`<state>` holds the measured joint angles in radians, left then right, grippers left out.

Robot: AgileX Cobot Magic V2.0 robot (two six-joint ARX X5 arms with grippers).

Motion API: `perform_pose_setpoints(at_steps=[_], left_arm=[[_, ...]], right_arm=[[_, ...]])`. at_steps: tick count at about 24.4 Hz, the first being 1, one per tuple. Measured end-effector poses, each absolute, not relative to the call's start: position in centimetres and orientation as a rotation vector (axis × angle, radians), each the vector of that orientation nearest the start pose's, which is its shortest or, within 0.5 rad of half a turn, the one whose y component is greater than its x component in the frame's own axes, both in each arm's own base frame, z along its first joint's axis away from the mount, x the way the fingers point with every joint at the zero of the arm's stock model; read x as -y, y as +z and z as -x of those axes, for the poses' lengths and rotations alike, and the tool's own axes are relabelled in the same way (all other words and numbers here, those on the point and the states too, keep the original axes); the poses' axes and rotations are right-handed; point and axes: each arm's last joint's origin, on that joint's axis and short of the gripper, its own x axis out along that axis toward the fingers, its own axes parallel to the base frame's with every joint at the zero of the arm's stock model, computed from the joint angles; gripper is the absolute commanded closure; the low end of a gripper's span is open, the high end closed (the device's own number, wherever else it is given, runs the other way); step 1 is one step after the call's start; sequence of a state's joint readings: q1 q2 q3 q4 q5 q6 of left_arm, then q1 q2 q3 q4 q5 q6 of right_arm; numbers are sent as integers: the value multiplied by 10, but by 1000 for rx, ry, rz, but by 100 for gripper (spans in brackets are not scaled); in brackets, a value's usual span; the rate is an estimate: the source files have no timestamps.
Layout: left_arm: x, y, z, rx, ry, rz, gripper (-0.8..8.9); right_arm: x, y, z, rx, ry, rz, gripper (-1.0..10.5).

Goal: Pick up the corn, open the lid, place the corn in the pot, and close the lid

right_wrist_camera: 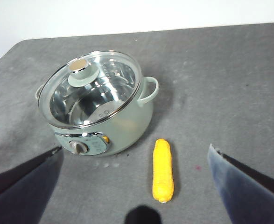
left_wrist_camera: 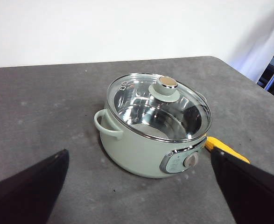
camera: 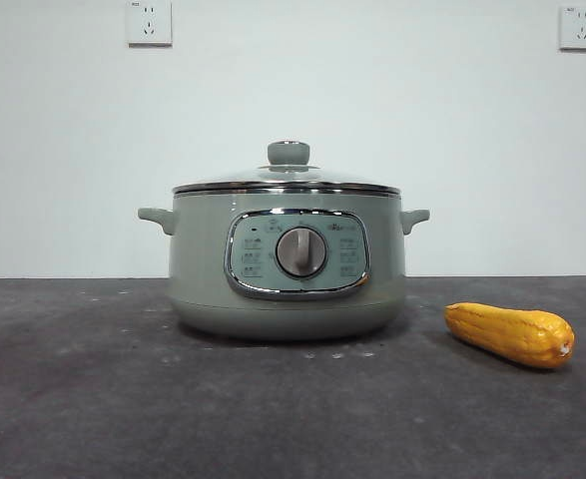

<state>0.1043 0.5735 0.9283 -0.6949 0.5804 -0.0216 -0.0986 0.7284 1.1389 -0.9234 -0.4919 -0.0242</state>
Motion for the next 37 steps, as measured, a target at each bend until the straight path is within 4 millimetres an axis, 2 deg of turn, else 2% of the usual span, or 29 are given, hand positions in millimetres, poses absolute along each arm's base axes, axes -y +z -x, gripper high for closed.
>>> perform_pose_setpoints(at_steps=[7, 12, 15, 17, 21, 24, 28, 33, 37], left_arm=[[6, 357, -95, -329, -468, 136, 216], [6, 357, -95, -329, -468, 136, 216], [6, 357, -95, -329, -468, 136, 216], [6, 357, -95, -329, -468, 136, 216], [6, 357, -95, -329, -468, 136, 216], [6, 357, -97, -334, -468, 138, 216], [6, 356, -100, -346, -467, 143, 216], [5, 356, -100, -350, -467, 144, 216], [5, 356, -100, -350, -467, 144, 216]], right_arm=[[-7, 378, -130, -579, 440, -142, 381], [-18, 359, -168, -728, 486, -139, 381], [-28, 341, -195, -836, 483, -105, 381], [-37, 324, -217, -907, 463, -60, 381], [-57, 278, -262, -1071, 443, 8, 383], [-72, 245, -282, -1177, 420, 78, 384], [-87, 212, -297, -1257, 411, 141, 393], [-96, 188, -305, -1319, 403, 178, 569], [-96, 184, -306, -1331, 387, 176, 940]])
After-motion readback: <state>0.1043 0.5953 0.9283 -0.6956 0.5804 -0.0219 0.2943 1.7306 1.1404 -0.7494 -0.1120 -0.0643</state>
